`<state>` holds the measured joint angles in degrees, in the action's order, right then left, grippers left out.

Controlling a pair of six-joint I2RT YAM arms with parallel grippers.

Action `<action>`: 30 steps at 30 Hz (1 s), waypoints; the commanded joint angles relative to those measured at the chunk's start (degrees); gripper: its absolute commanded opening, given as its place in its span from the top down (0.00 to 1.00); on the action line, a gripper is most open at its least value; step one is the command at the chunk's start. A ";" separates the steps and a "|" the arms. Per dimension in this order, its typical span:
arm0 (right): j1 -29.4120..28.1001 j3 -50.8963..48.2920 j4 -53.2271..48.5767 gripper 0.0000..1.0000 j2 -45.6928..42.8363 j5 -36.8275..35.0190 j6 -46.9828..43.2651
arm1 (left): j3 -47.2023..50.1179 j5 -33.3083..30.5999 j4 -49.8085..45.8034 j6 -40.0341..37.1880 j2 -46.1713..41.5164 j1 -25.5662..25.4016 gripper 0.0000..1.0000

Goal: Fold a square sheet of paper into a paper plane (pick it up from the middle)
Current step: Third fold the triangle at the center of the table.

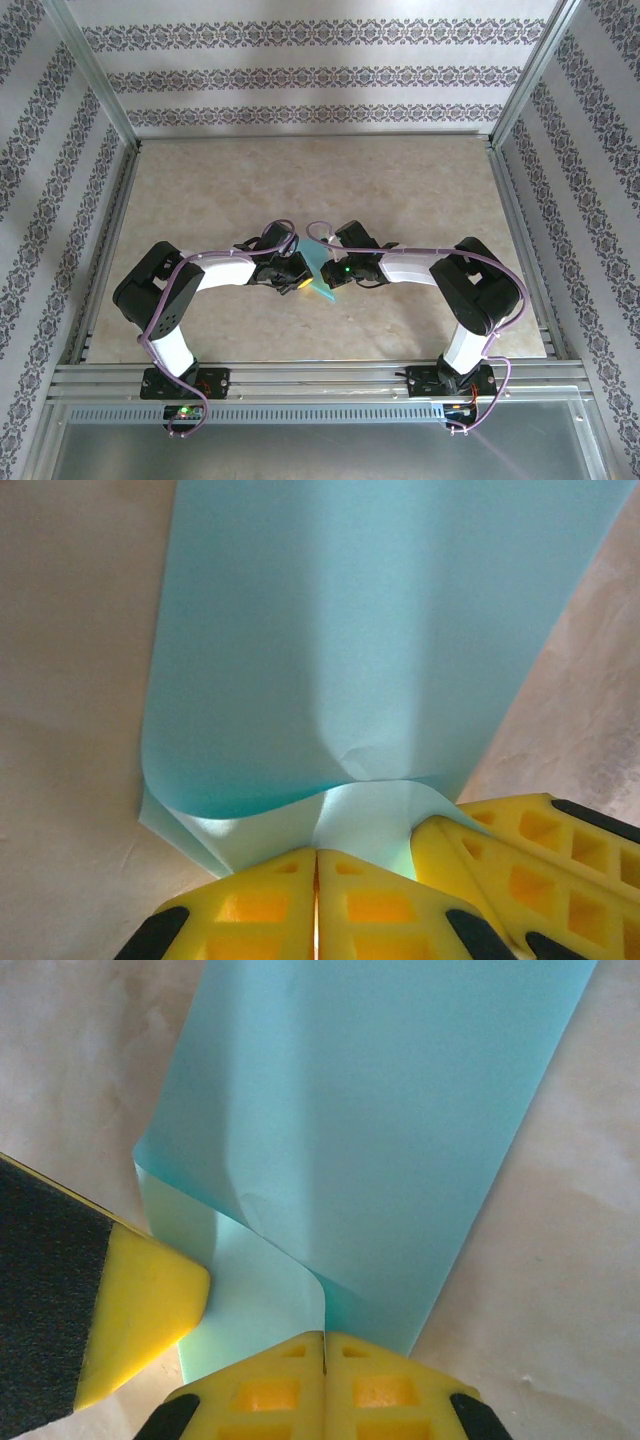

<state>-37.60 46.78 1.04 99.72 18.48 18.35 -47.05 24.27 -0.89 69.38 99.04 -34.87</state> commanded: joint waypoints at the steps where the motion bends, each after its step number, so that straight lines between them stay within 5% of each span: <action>1: 0.45 0.58 -2.82 1.00 1.44 -1.08 1.10 | 0.78 -1.58 -0.62 2.05 0.97 -0.64 0.92; 8: 0.91 1.02 -2.97 0.95 -0.05 0.16 2.05 | 0.66 -2.09 -2.13 2.54 1.32 -0.64 0.94; 17: 3.00 1.14 -4.99 0.75 -9.23 1.71 7.95 | 1.32 -2.57 -2.96 3.17 1.72 -0.64 0.95; 23: 2.67 -1.10 -4.86 0.77 -12.30 5.80 10.82 | 1.52 -2.91 -2.96 3.23 1.77 -0.64 0.95; 30: -1.42 -0.91 -6.26 0.90 -9.96 10.26 10.94 | 1.85 -3.07 -2.84 3.35 1.77 -0.64 0.95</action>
<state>-37.65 46.33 -3.62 88.51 25.67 28.69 -46.87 23.92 -0.80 70.85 99.07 -34.87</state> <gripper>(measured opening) 0.107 0.048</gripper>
